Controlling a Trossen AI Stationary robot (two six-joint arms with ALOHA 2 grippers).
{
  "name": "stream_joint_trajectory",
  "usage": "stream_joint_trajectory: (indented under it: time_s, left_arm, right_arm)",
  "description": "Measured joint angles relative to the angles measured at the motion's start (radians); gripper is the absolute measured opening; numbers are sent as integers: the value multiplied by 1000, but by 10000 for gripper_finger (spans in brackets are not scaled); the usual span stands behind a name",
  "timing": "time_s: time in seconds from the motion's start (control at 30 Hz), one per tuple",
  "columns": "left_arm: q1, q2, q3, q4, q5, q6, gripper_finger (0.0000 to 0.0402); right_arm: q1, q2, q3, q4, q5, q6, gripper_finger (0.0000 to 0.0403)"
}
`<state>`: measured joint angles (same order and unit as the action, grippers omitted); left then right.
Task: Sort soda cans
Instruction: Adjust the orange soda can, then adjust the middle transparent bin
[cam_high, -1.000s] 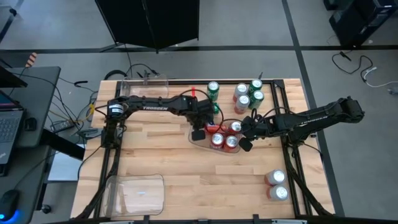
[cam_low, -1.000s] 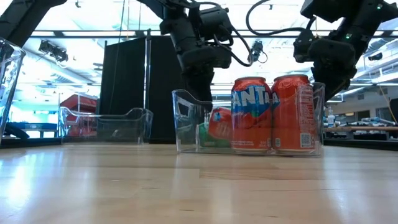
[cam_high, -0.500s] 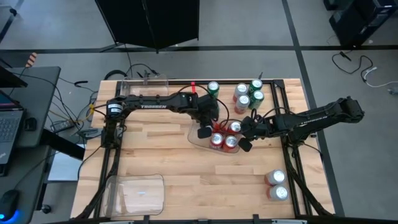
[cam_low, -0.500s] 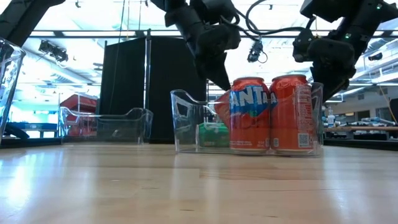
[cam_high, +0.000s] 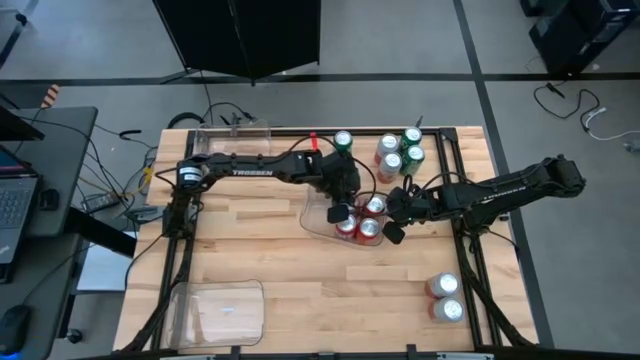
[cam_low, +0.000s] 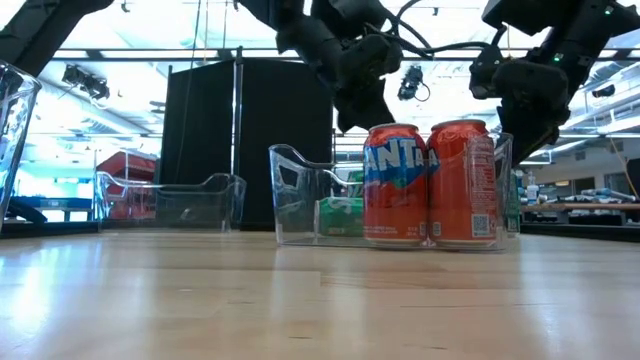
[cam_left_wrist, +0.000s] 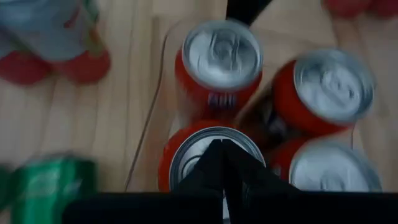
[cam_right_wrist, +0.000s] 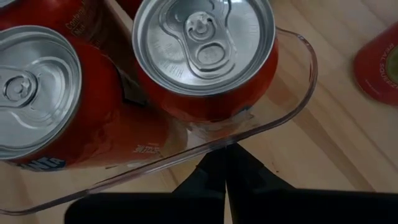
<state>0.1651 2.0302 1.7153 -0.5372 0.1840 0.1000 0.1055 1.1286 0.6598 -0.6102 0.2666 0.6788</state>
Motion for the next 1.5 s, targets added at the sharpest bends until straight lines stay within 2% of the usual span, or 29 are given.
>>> stream_joint_trajectory:
  time_s: [0.23,0.67,1.23,1.37,1.5]
  left_arm:
    - [6,23,-1,85,17,1,0]
    - [13,37,-4,139,90,29,0]
    - [52,-60,-6,149,98,111,1]
    - [65,-129,-96,204,113,128,1]
    - [111,-231,-263,292,103,92,1]
  right_arm:
    - [1,0,0,7,-5,-2,0]
    - [2,-3,30,-28,-10,-2,10]
    - [1,-5,219,-194,7,-120,84]
    - [-13,-5,242,-195,26,-165,107]
    - [-55,-5,246,-145,31,-239,118]
